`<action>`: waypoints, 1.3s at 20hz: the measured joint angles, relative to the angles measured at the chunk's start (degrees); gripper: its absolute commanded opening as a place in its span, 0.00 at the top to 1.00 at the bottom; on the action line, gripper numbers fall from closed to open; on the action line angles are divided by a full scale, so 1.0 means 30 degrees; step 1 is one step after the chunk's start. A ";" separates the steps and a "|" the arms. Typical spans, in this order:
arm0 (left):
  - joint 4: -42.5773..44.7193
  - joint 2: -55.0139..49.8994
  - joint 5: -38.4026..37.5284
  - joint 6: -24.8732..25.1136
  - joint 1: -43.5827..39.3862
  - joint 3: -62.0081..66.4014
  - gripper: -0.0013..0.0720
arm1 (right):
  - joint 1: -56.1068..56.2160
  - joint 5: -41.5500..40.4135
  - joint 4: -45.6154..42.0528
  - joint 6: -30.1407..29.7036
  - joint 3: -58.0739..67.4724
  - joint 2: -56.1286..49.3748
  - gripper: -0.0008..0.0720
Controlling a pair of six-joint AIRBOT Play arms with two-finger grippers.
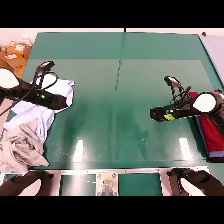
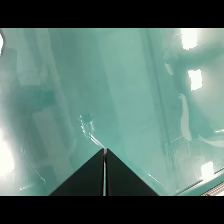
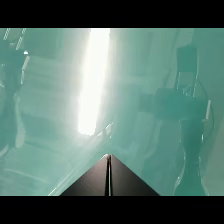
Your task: Fold the shirts.
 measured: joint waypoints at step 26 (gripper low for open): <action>-0.1566 0.0000 0.1960 -0.0007 0.0000 0.0000 0.95 | 0.0015 -0.2594 0.0619 0.0007 0.0000 0.0000 0.97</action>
